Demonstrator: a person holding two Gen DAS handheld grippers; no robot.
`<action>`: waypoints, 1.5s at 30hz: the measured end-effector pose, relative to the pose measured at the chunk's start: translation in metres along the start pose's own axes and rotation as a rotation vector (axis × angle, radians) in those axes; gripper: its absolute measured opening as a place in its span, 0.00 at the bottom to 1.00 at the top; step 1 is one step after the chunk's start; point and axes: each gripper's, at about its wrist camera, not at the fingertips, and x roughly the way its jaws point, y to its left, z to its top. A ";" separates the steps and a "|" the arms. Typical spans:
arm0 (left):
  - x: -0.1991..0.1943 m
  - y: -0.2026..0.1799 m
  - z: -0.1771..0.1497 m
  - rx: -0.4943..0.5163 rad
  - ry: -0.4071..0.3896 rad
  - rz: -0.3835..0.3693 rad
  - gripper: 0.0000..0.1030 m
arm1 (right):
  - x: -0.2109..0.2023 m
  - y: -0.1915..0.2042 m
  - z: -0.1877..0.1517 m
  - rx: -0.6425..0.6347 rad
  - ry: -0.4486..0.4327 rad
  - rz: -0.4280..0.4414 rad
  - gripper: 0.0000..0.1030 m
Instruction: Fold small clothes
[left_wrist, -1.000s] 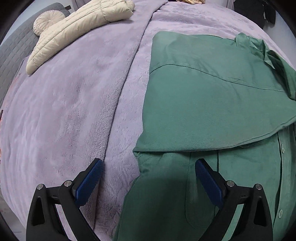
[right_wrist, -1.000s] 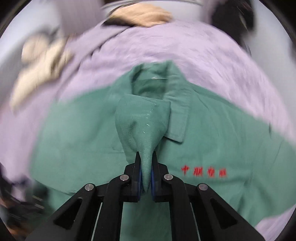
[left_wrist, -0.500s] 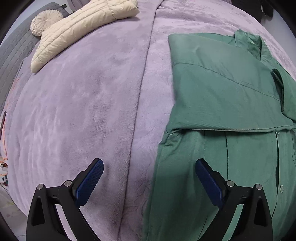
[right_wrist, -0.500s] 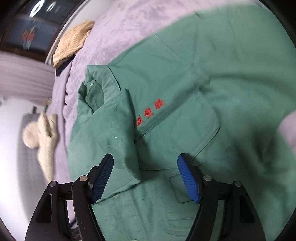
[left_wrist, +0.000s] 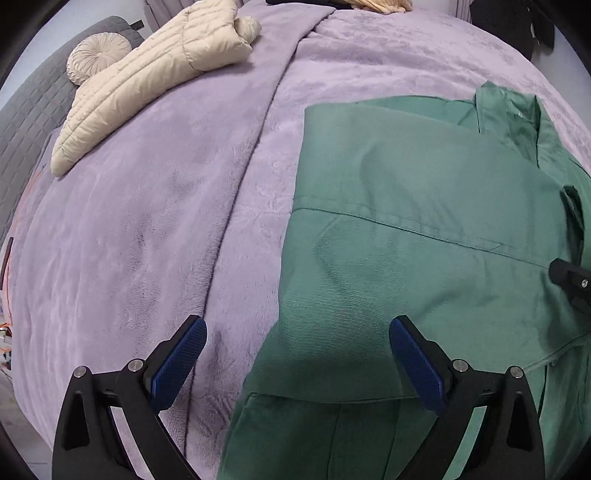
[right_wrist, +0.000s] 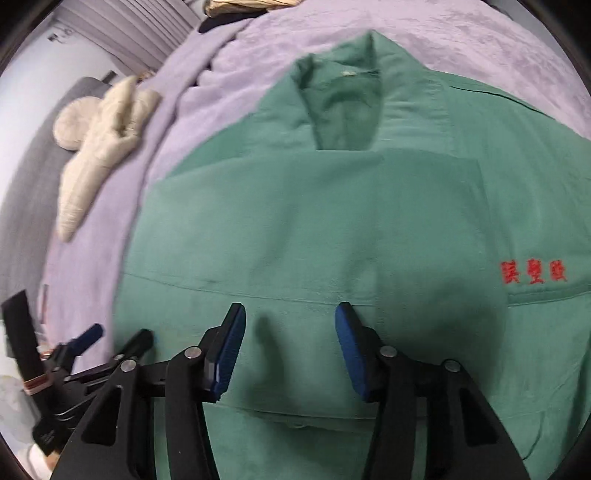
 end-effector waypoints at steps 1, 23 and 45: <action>0.002 0.001 -0.001 -0.004 0.001 -0.006 0.97 | -0.010 -0.007 0.001 -0.023 -0.031 -0.093 0.32; 0.002 -0.017 0.006 0.049 0.036 0.018 0.97 | -0.046 -0.119 -0.039 0.270 -0.024 0.024 0.50; -0.082 -0.141 -0.029 0.338 0.100 -0.110 0.97 | -0.145 -0.226 -0.154 0.682 -0.060 0.148 0.70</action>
